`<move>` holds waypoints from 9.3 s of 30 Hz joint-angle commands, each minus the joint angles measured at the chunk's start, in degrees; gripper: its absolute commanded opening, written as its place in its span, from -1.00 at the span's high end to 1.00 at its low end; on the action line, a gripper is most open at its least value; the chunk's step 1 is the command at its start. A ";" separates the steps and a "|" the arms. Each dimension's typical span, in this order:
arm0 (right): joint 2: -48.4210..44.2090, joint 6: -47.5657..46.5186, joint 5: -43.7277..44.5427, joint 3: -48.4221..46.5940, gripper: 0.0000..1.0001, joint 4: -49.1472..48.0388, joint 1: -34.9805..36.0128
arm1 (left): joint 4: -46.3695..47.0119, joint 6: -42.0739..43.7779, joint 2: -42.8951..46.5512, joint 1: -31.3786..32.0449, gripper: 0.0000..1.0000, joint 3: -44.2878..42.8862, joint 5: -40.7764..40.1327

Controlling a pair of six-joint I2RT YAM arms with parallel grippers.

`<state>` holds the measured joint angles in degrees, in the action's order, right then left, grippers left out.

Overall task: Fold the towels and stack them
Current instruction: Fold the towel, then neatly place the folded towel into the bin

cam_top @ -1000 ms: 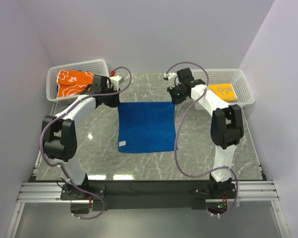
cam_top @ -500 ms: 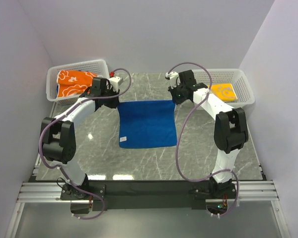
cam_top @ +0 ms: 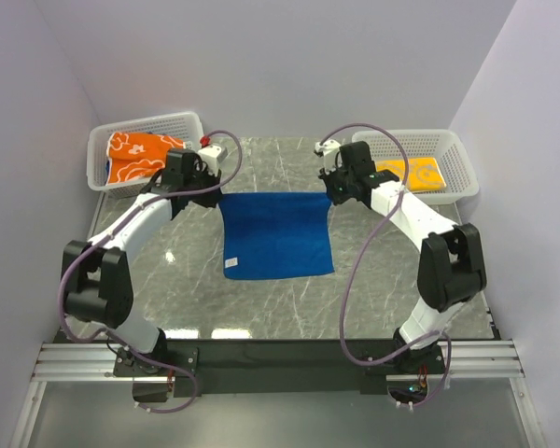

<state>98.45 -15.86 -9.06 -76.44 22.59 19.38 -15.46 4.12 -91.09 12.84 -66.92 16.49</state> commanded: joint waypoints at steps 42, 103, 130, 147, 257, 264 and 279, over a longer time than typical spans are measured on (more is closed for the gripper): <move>-13.73 20.69 3.96 20.19 1.00 4.92 2.77 | -10.90 -16.51 11.90 7.02 0.99 14.71 -10.16; -22.78 52.32 2.47 44.26 0.11 -22.50 8.14 | 7.81 -47.18 13.13 18.89 0.65 28.93 -16.13; -10.95 59.61 0.01 34.52 0.17 -39.63 1.72 | 8.87 -49.56 15.68 16.17 0.67 34.48 -25.81; -22.12 53.93 5.71 36.99 0.10 -29.20 -1.80 | 1.25 -44.12 15.59 10.88 0.18 25.11 -30.11; -20.41 65.34 -8.08 55.88 -0.85 -38.32 -12.52 | -11.43 -33.47 -29.93 53.96 -0.15 -16.05 -40.92; -19.53 65.78 -11.24 56.14 -0.84 -40.87 -12.52 | -11.43 -33.65 -31.78 53.96 0.72 -15.18 -40.66; -8.64 71.66 -18.89 56.23 -0.86 -49.56 -8.04 | -5.81 -33.83 -20.27 52.11 0.99 -12.27 -39.08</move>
<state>86.00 54.72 -27.42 -21.78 -31.48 9.39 -21.93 -28.82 -115.28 65.45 -79.42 -24.01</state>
